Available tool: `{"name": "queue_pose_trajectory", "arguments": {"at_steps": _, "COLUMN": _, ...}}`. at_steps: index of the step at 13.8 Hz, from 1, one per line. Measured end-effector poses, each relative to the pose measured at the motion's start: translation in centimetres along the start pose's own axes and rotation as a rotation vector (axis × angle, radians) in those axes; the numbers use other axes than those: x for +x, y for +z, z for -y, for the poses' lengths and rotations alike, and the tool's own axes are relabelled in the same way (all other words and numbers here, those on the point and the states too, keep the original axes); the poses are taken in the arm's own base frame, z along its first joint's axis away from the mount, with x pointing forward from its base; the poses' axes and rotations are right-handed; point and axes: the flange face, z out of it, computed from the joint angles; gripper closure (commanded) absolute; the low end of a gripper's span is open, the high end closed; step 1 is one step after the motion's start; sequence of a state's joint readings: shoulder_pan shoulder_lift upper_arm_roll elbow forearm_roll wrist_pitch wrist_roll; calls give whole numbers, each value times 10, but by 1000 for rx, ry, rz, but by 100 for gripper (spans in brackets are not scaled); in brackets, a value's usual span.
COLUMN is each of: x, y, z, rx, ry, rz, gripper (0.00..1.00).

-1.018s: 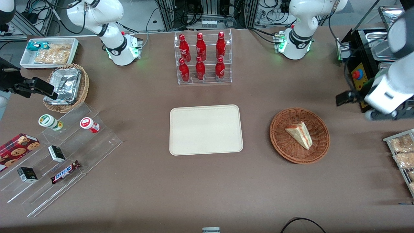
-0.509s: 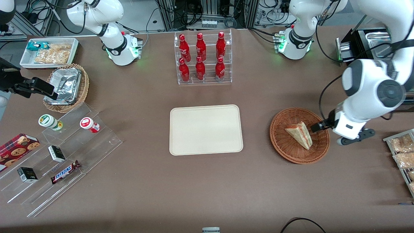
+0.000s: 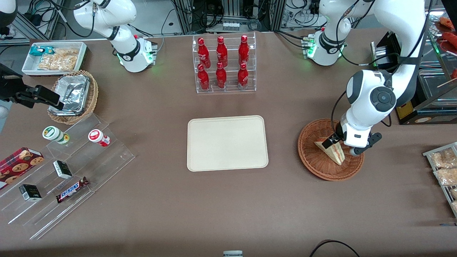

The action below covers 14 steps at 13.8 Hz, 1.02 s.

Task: Place sandwich from basket to tray
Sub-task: 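Close the left gripper on the sandwich wedge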

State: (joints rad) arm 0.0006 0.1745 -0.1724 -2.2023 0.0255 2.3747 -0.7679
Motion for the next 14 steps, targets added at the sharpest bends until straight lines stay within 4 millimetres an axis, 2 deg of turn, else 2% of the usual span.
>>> {"name": "queue_pose_trajectory", "arguments": {"at_steps": 5, "x": 2, "y": 22, "z": 9, "rx": 13, "ry": -16, "rz": 21, "gripper": 2}}
{"name": "queue_pose_trajectory", "arguments": {"at_steps": 6, "x": 2, "y": 30, "z": 9, "rx": 13, "ry": -18, "rz": 26, "gripper": 18}}
{"name": "queue_pose_trajectory", "arguments": {"at_steps": 7, "x": 2, "y": 38, "z": 9, "rx": 14, "ry": -19, "rz": 31, "gripper": 56}}
{"name": "queue_pose_trajectory", "arguments": {"at_steps": 8, "x": 3, "y": 45, "z": 8, "rx": 11, "ry": -21, "rz": 32, "gripper": 85}}
{"name": "queue_pose_trajectory", "arguments": {"at_steps": 9, "x": 3, "y": 51, "z": 8, "rx": 10, "ry": -22, "rz": 34, "gripper": 93}}
{"name": "queue_pose_trajectory", "arguments": {"at_steps": 11, "x": 6, "y": 53, "z": 7, "rx": 4, "ry": -24, "rz": 30, "gripper": 95}}
{"name": "queue_pose_trajectory", "arguments": {"at_steps": 14, "x": 16, "y": 31, "z": -1, "rx": 1, "ry": -26, "rz": 22, "gripper": 94}}
